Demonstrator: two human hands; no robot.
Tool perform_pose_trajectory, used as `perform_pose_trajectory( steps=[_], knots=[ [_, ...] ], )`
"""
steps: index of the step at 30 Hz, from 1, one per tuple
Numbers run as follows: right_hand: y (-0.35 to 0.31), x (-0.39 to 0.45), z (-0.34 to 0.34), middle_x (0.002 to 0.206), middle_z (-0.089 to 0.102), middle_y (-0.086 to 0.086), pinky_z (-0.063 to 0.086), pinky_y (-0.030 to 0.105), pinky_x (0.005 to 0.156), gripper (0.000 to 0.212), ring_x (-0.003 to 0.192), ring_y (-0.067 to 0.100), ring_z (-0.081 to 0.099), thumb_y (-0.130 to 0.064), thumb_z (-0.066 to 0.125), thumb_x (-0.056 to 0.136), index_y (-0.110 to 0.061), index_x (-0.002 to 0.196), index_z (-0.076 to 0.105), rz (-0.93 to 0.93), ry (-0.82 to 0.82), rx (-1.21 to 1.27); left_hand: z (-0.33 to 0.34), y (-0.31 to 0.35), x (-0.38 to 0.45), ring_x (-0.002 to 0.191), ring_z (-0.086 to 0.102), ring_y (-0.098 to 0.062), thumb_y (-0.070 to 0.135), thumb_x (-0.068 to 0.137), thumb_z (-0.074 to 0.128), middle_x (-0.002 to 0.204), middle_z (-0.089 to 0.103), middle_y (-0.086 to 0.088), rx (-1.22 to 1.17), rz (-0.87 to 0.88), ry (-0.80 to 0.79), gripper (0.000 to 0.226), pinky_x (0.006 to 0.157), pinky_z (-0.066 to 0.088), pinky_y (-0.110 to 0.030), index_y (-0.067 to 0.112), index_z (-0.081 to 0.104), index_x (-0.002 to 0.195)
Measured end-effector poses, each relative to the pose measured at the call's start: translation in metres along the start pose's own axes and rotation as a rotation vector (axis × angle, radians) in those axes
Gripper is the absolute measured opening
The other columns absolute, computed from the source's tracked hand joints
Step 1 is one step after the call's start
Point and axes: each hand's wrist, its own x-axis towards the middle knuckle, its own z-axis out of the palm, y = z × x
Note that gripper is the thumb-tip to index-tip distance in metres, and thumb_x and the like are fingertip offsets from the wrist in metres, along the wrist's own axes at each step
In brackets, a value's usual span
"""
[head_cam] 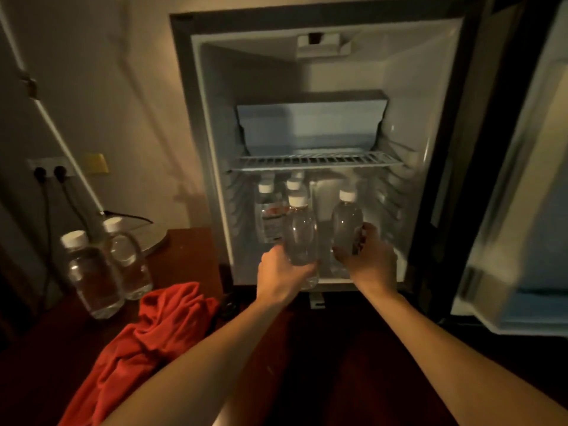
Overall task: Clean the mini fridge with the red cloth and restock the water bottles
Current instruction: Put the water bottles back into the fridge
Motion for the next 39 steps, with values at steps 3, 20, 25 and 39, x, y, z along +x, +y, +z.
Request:
perform_pose_trajectory(
  steps=[3, 20, 25, 39],
  knots=[
    [0.021, 0.022, 0.010, 0.082, 0.065, -0.010, 0.050, 0.030, 0.067, 0.048, 0.076, 0.015, 0.065, -0.045, 0.076, 0.070, -0.023, 0.107, 0.055, 0.023, 0.015, -0.008, 0.035, 0.008, 0.026, 0.093, 0.067, -0.018, 0.047, 0.072, 0.079, 0.102, 0.071, 0.003, 0.000, 0.003, -0.055, 0.053, 0.082, 0.057, -0.042, 0.022, 0.063, 0.115],
    [0.055, 0.100, 0.062, 0.140, 0.052, 0.013, 0.039, 0.029, 0.101, 0.075, 0.128, 0.028, 0.050, -0.028, 0.067, 0.089, -0.005, 0.149, 0.027, 0.024, -0.023, -0.105, 0.110, 0.019, 0.128, 0.111, 0.062, -0.031, 0.023, 0.091, 0.066, 0.123, 0.064, -0.014, 0.039, -0.079, -0.068, 0.038, 0.081, 0.047, -0.030, 0.012, 0.053, 0.125],
    [0.054, 0.107, 0.067, 0.142, 0.050, 0.011, 0.036, 0.027, 0.099, 0.072, 0.129, 0.028, 0.048, -0.027, 0.065, 0.090, -0.007, 0.148, 0.029, 0.045, -0.041, -0.103, 0.113, 0.017, 0.133, 0.124, 0.054, -0.034, 0.025, 0.093, 0.065, 0.137, 0.055, -0.017, 0.040, -0.079, -0.095, 0.065, 0.095, 0.046, -0.037, 0.005, 0.031, 0.146],
    [0.041, 0.035, 0.033, 0.116, 0.062, 0.001, 0.044, 0.026, 0.075, 0.041, 0.105, 0.022, 0.062, -0.042, 0.037, 0.087, -0.024, 0.117, 0.056, 0.065, -0.392, -0.417, 0.057, 0.014, 0.045, 0.103, 0.063, -0.023, 0.033, 0.093, 0.051, 0.113, 0.065, 0.001, 0.330, 0.104, -0.410, 0.020, 0.086, 0.055, -0.043, 0.034, 0.061, 0.110]
  ],
)
